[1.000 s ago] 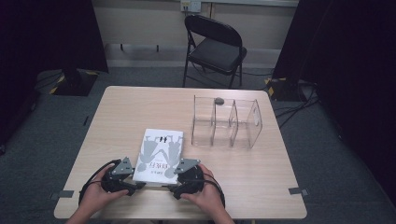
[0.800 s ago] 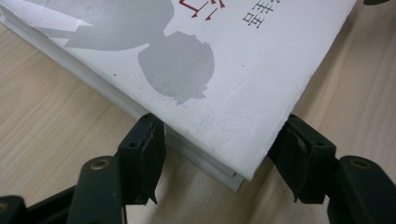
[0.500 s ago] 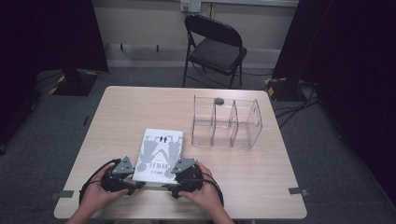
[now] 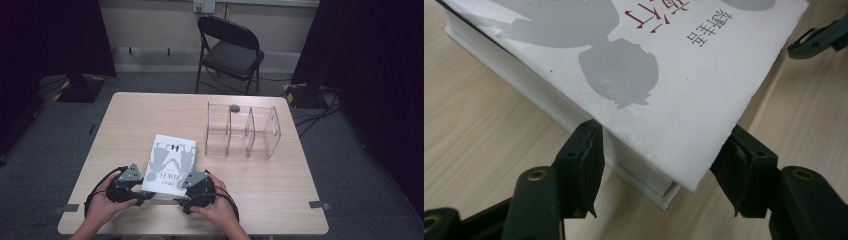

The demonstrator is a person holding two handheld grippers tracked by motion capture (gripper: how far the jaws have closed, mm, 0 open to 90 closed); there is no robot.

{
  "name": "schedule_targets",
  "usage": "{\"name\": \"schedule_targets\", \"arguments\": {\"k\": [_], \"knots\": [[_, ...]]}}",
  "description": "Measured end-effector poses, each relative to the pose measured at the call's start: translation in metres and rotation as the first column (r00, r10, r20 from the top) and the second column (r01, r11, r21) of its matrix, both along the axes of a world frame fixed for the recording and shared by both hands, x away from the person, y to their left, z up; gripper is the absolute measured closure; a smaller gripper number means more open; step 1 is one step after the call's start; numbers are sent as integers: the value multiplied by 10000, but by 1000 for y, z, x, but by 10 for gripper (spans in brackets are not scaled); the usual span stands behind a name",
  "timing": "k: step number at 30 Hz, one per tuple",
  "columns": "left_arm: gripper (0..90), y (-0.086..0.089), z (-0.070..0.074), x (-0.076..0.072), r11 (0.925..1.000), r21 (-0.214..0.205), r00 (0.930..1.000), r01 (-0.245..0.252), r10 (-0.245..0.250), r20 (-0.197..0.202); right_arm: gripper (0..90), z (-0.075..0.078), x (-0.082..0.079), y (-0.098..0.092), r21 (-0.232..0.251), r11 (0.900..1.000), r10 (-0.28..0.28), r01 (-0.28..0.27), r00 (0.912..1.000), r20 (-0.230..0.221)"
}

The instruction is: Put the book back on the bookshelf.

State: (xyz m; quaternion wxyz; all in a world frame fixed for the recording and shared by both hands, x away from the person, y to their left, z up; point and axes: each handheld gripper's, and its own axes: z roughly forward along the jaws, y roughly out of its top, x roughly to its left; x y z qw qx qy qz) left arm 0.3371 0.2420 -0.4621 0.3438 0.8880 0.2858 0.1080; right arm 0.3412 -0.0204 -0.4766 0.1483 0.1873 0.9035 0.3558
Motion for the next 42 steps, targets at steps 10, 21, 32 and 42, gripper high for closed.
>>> {"name": "schedule_targets", "arguments": {"k": [10,21,32,42], "knots": [[398,-3,11,3,9997,199,9999,137,-139,100,107,0,-4,3,-191,9991,-375,378,9991,193],[393,-8,17,10,9997,-93,9997,231,-231,52,102,3,-4,22,347,9974,-663,630,9925,1031],[393,-12,25,11,9996,37,9995,280,-280,132,100,-1,-3,33,585,9923,-1180,1096,9785,1694],[384,-15,20,13,9999,-79,9996,142,-139,263,150,-8,-3,39,540,9860,-1663,1577,9526,2548]]}}
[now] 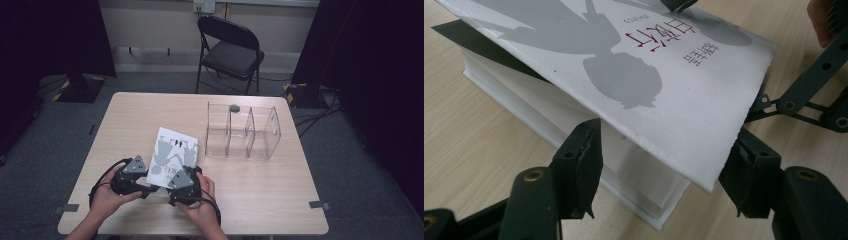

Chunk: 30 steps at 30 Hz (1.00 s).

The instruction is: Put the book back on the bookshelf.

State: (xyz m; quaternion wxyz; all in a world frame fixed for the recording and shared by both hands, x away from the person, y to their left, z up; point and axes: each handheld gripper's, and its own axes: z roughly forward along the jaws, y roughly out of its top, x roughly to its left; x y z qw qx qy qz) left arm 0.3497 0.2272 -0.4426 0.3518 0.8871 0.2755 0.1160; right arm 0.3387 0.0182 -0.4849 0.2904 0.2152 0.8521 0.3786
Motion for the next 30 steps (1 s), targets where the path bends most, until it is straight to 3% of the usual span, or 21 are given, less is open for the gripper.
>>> {"name": "schedule_targets", "arguments": {"k": [1,3,5,6,7,8,9,11,15,18,22,25,26,30], "knots": [[382,1,-2,1,9996,249,9999,121,-121,9,171,0,0,-1,45,10000,-50,50,10000,3],[365,0,-8,2,9999,1,9999,102,-102,7,237,2,-3,0,-248,9996,-109,115,9997,238],[327,1,-10,3,9993,96,9991,370,-372,199,297,4,-5,1,-779,9967,-170,205,9988,464],[314,1,-11,2,9995,-116,9994,305,-303,171,316,5,-5,1,-932,9954,-152,200,9986,510],[310,5,-10,3,9987,119,9987,491,-492,104,338,6,-5,1,-1040,9944,-109,164,9985,539],[298,6,-11,3,9991,-144,9991,409,-409,57,380,9,-5,1,-1068,9940,-163,217,9986,513],[283,9,-11,3,9987,-44,9987,503,-503,5,405,11,-5,0,-1071,9940,-174,237,9981,588],[251,14,-15,4,9981,-226,9977,570,-578,-363,450,15,-5,-2,-1079,9936,-259,330,9975,664],[213,22,-19,7,9986,99,9980,528,-524,-354,507,21,-2,-4,-1382,9898,-245,344,9971,723],[212,27,-20,8,9989,-40,9980,461,-463,-433,538,27,-1,-5,-1559,9872,-230,332,9975,667],[215,34,-23,12,9993,178,9988,344,-337,-349,573,36,1,-8,-1506,9876,-360,431,9981,497],[216,34,-25,14,9998,1,9994,186,-186,-301,587,41,4,-11,-1545,9868,-426,482,9983,389],[215,36,-24,16,9990,301,9990,323,-313,-323,592,43,4,-12,-1554,9866,-438,489,9984,360],[210,34,-29,18,9998,144,9996,168,-165,-218,615,52,7,-16,-1384,9882,-636,662,9977,235]]}}
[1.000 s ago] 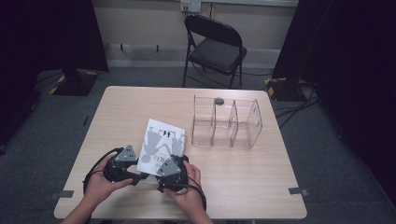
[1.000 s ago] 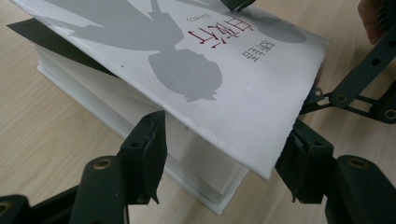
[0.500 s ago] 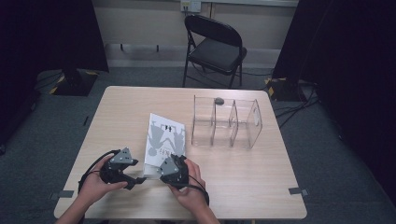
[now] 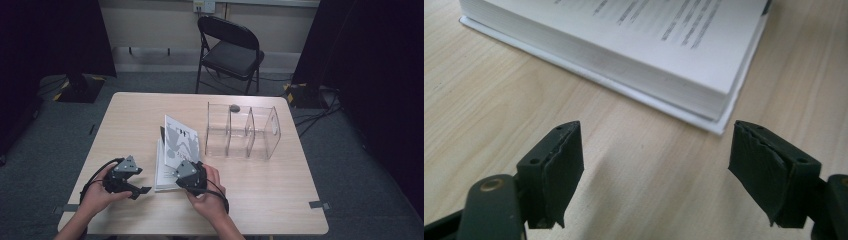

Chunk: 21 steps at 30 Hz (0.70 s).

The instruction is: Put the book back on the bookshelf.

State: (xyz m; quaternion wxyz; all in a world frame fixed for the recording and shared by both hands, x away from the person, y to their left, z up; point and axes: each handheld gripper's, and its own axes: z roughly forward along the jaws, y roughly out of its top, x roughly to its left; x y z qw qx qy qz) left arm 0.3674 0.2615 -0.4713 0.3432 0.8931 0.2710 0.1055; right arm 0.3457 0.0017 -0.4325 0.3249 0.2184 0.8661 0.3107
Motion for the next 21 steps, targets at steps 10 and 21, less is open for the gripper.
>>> {"name": "schedule_targets", "arguments": {"k": [10,21], "knots": [[200,-7,-7,4,9988,402,9996,266,-267,-4,653,26,3,-4,-87,9996,-287,284,9991,-304],[203,-15,-9,7,9982,537,9993,279,-292,250,658,49,5,-4,-240,9993,-307,285,9947,-981]]}}
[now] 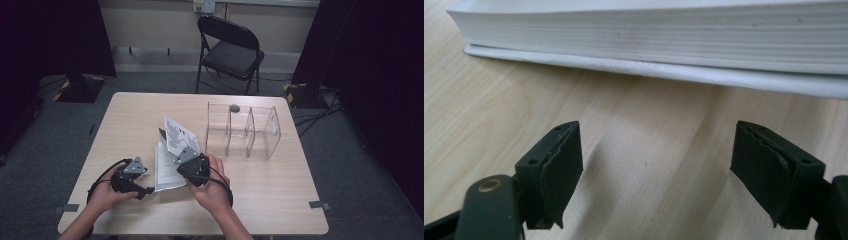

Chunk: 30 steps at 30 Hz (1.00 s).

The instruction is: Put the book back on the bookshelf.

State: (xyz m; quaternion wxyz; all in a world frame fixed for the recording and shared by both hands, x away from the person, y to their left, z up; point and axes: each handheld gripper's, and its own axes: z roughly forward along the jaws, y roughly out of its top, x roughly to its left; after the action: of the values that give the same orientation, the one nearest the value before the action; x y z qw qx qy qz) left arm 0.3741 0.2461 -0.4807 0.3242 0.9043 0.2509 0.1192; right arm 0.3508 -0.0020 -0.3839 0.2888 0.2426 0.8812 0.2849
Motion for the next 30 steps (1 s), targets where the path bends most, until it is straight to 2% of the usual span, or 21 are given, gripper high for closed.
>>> {"name": "schedule_targets", "arguments": {"k": [3,4,8,10,12,13,15,16,18,22,23,24,25,27,30], "knots": [[200,-2,-2,2,9999,-112,9999,38,-37,146,658,2,0,-1,92,9999,-103,104,9999,-131],[199,-3,-2,3,10000,23,9994,-78,77,334,658,2,0,-1,72,10000,-53,54,9999,-113],[194,-6,-2,5,10000,5,9993,13,-13,377,658,4,0,0,38,10000,-45,45,9999,-141],[192,-8,-2,5,10000,-18,9982,-21,22,601,659,7,0,0,20,10000,0,0,9998,-208],[192,-8,1,7,9995,281,9972,132,-152,730,660,10,-1,0,28,10000,0,1,9997,-260],[189,-9,0,8,9999,49,9961,99,-103,882,661,12,-1,0,51,10000,31,-30,9997,-254],[190,-10,3,9,9998,-168,9963,84,-70,852,663,17,-2,1,36,10000,-4,5,9992,-403],[188,-11,4,8,9996,-280,9952,45,-18,980,664,18,-2,2,-13,9999,145,-145,9994,-310],[177,-12,7,8,9991,-392,9936,144,-99,1126,665,22,-3,3,-55,9999,110,-112,9990,-443],[164,-14,12,6,9975,-479,9856,514,-429,1636,664,26,-2,4,-49,9997,239,-241,9988,-425],[167,-15,13,5,9969,-474,9824,633,-539,1789,664,26,-2,5,-64,9997,224,-227,9988,-447],[166,-16,15,4,9968,-256,9750,753,-682,2114,664,27,-2,6,-70,9997,244,-247,9988,-420],[169,-17,16,3,9966,-279,9724,781,-700,2228,663,28,-2,6,-162,9995,272,-281,9985,-483],[179,-17,18,2,9972,-202,9719,721,-657,2259,661,28,-1,7,-144,9996,246,-254,9984,-512],[188,-19,21,1,9944,-350,9655,996,-881,2452,660,31,0,9,-327,9985,413,-431,9977,-545]]}}
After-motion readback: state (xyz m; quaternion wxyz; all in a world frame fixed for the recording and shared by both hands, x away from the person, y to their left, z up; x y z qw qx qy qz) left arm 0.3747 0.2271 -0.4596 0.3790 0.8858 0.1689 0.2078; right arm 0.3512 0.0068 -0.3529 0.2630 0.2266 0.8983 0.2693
